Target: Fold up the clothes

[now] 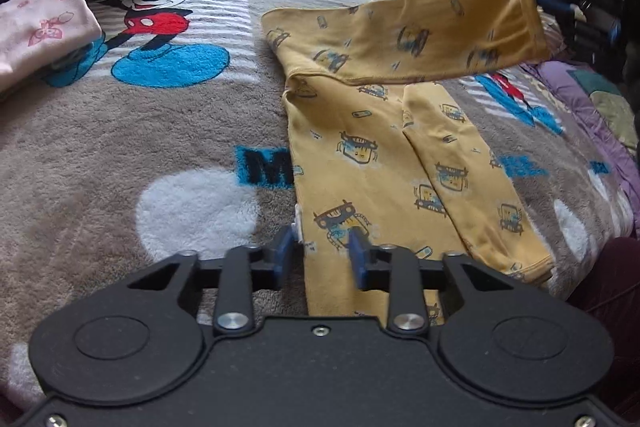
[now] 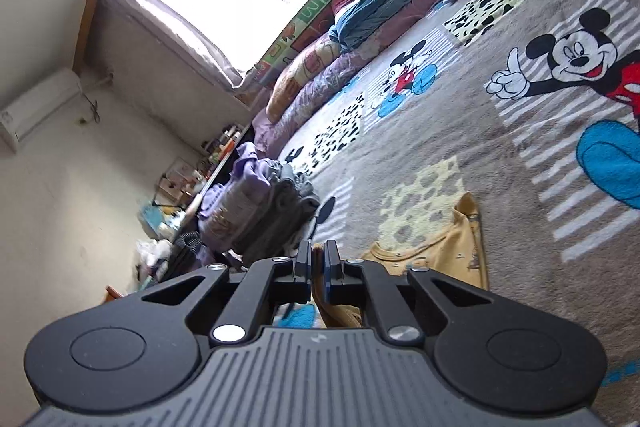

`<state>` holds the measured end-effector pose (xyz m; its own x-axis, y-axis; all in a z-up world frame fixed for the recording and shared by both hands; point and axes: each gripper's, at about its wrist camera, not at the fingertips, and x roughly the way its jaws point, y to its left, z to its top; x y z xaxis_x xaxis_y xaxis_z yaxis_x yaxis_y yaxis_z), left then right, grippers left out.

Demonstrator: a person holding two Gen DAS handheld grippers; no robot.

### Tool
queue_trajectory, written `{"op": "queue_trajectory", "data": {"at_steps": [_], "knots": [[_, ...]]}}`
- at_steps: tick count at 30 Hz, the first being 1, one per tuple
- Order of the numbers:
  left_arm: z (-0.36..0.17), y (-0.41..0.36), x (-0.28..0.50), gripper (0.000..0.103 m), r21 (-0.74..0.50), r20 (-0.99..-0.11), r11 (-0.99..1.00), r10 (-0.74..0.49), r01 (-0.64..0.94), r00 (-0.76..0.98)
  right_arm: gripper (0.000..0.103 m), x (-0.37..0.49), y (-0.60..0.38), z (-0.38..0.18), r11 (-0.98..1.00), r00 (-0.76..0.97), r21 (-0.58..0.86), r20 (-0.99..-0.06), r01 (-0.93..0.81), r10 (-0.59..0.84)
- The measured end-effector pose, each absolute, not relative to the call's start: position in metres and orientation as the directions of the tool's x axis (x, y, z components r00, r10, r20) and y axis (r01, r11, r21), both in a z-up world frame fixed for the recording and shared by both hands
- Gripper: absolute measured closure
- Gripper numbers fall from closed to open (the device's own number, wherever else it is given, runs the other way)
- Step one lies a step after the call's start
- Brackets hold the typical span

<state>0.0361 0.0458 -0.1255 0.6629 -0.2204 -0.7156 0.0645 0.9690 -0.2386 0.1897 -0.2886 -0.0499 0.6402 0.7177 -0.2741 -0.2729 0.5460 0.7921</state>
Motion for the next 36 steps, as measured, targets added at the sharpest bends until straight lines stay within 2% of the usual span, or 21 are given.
{"op": "queue_trajectory", "data": {"at_steps": [2, 10, 26, 36], "knots": [[-0.125, 0.042, 0.036, 0.095, -0.23, -0.716, 0.97, -0.22, 0.074, 0.662, 0.095, 0.193, -0.291, -0.047, 0.527, 0.639, 0.807, -0.262, -0.265, 0.723], [-0.12, 0.025, 0.036, 0.101, -0.21, -0.704, 0.972, -0.226, 0.106, 0.673, 0.095, 0.209, -0.301, -0.034, 0.49, 0.646, 0.834, -0.23, -0.255, 0.728], [-0.119, -0.018, 0.048, 0.102, -0.28, -0.678, 0.941, -0.334, 0.19, 0.655, 0.095, 0.232, -0.32, -0.011, 0.451, 0.661, 0.857, -0.19, -0.249, 0.726], [-0.135, -0.029, 0.055, 0.102, -0.309, -0.69, 0.932, -0.358, 0.191, 0.629, 0.095, 0.237, -0.337, -0.022, 0.463, 0.692, 0.863, -0.209, -0.201, 0.69]]}}
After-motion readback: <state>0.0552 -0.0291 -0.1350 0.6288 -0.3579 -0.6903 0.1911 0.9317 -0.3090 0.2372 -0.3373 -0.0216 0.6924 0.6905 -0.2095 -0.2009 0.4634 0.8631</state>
